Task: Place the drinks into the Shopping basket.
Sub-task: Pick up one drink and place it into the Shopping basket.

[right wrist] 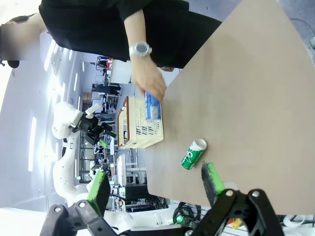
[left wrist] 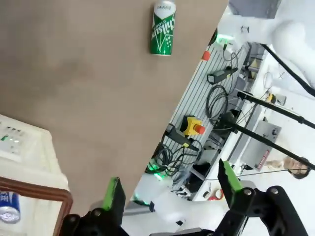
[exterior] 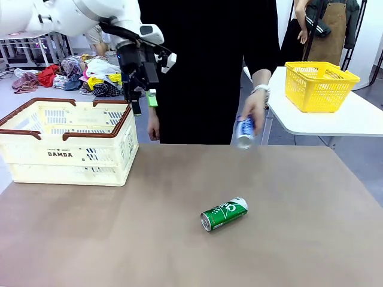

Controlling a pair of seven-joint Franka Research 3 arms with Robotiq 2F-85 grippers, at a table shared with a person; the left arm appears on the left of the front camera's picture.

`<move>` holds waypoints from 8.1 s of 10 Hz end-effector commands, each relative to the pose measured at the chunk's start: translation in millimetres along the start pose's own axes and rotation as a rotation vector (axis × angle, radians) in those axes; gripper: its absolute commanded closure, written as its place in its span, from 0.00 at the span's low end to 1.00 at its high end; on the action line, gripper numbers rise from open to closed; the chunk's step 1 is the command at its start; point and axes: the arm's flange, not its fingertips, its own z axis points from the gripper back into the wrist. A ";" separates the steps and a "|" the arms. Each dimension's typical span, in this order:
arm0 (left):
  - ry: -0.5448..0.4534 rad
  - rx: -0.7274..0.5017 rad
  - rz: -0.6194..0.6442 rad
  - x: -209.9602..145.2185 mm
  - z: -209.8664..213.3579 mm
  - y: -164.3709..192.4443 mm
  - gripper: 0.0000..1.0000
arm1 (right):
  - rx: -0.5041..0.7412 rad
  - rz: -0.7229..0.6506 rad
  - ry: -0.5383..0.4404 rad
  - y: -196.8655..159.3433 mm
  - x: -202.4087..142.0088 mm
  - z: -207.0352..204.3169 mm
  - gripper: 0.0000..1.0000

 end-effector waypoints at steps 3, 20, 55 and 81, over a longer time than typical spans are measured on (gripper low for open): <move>-0.475 0.196 0.168 -35.2 -40.1 -29.8 0.00 | 0.031 0.026 -0.012 1.2 3.2 -0.4 0.00; -0.735 -0.190 0.465 -381.7 53.8 30.0 0.00 | 0.031 0.026 -0.012 1.2 3.2 -0.4 0.00; -0.332 0.610 -0.162 108.3 -354.4 -111.9 0.00 | 0.031 0.026 -0.012 1.2 3.2 -0.4 0.00; -0.387 0.665 0.043 -27.6 -215.0 -276.3 1.00 | 0.031 0.026 -0.012 1.2 3.2 -0.4 0.00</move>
